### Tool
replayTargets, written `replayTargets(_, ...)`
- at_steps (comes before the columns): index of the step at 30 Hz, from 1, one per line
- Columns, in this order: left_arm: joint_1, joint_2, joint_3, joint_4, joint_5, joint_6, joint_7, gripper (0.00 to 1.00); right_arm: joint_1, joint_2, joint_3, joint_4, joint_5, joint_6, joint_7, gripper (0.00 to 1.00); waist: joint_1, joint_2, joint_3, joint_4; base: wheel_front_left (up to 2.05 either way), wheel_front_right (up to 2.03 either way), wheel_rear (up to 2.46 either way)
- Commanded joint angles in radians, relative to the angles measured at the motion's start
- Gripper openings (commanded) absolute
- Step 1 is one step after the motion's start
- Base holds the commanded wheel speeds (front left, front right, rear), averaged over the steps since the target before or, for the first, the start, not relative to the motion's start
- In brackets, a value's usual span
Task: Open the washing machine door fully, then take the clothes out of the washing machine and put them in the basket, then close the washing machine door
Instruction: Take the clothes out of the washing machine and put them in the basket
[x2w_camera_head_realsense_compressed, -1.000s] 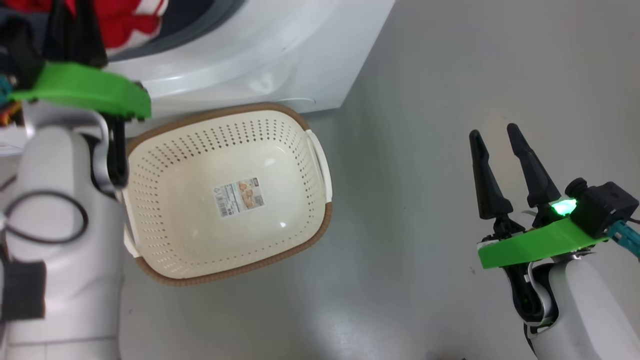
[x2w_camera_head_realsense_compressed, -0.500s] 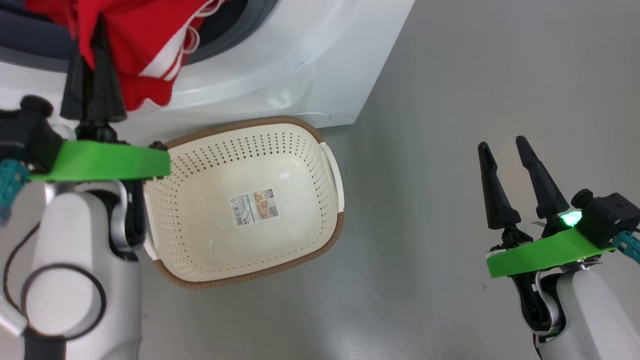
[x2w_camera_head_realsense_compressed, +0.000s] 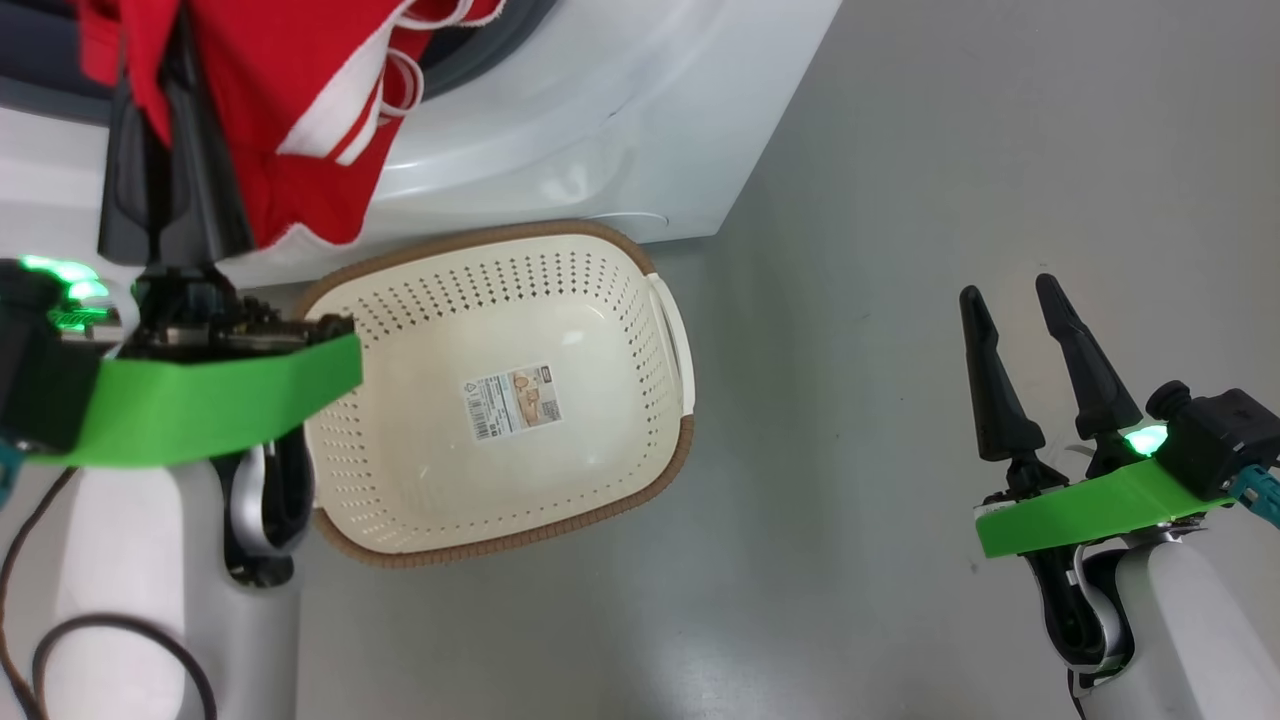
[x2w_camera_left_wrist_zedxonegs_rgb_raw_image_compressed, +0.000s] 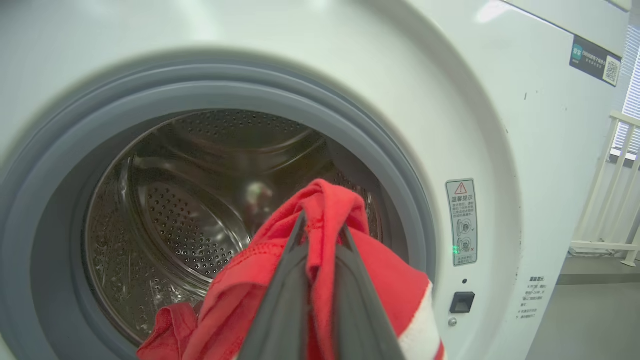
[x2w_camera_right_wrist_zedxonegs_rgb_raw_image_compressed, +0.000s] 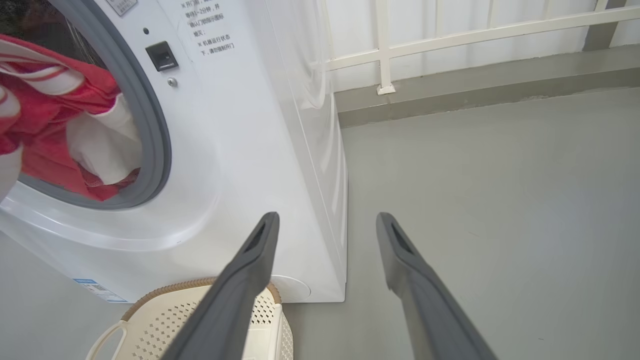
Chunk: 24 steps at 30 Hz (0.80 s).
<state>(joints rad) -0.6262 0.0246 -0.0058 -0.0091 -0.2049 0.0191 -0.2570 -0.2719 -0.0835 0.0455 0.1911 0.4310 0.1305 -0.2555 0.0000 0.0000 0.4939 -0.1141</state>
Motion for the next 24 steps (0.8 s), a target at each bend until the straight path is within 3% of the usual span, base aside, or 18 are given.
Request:
replayTargets(1, 0.024, 0.026, 0.018, -0.043, -0.001, 0.007, -0.005, 0.0, 0.002, -0.002, 0.017, -0.025, -0.001, 0.0, -0.006, 1.0, 0.0, 0.0, 0.003, -0.001, 0.0, 0.0, 0.0)
replayTargets(10, 0.064, 0.026, -0.018, -0.017, -0.017, 0.019, -0.005, 0.0, -0.013, 0.0, 0.017, -0.025, 0.001, 0.0, -0.006, 1.0, 0.0, 0.0, 0.026, -0.004, 0.0, 0.0, 0.0)
replayTargets(24, 0.103, 0.026, -0.047, 0.242, -0.018, -0.011, -0.005, 0.0, -0.055, 0.013, 0.02, -0.032, 0.009, 0.0, -0.006, 1.0, 0.0, 0.0, 0.105, -0.025, 0.0, 0.0, 0.0)
